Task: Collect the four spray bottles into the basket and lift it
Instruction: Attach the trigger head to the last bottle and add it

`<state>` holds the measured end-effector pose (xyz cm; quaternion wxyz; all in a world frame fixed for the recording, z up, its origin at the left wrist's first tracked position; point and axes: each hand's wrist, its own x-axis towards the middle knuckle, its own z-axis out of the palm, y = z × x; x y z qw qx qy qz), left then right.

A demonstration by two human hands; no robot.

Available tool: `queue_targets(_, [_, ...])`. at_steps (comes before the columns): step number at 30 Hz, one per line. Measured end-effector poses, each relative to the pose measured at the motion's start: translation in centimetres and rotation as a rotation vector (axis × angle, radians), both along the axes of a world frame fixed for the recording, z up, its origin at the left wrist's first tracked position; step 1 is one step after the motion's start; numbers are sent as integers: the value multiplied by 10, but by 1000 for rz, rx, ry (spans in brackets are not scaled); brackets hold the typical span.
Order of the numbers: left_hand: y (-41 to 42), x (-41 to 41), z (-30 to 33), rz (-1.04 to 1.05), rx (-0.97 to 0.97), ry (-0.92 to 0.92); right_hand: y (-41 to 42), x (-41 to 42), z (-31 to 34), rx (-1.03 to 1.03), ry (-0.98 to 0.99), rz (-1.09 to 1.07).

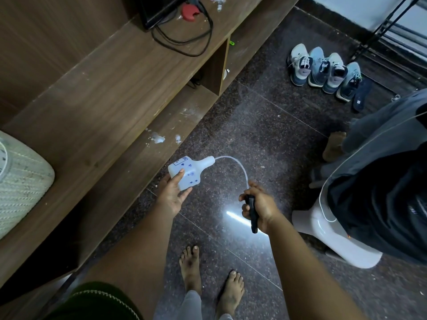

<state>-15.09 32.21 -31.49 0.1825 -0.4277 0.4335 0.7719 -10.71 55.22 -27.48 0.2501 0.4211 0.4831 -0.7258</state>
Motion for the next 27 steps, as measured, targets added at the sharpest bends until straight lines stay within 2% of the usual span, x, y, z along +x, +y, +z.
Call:
queue_targets(5, [0, -4, -1, -72, -38, 10, -1, -6, 2, -13, -64, 182])
queue_targets(7, [0, -4, -2, -106, -62, 15, -2, -11, 7, -83, -120, 288])
queue_targets(10, [-2, -3, -3, -129, -84, 22, 1, -24, 13, -204, -78, 313])
queue_targets(13, [-7, -3, -4, -106, -86, 20, 9, -36, 19, -202, -38, 366])
queue_targets(16, [-11, -3, -4, -95, -109, 7, 19, -44, 29, -137, 8, 524])
queue_targets(19, [-12, -3, -3, -112, -124, -7, 26, -51, 37, -40, 57, 588])
queue_targets(20, [-12, -3, -2, -104, -115, -15, 25, -53, 37, 52, 67, 614])
queue_targets(22, [-10, -1, -1, -86, -119, -32, 20, -54, 35, 359, 70, 698])
queue_targets(24, [-9, 3, -1, -66, -124, -36, 10, -52, 33, 614, 82, 678])
queue_targets(25, [-9, 4, -1, -54, -121, -34, 6, -52, 32, 630, 105, 633])
queue_targets(27, [-11, 5, -1, -32, -111, -17, 3, -51, 28, 525, 146, 543])
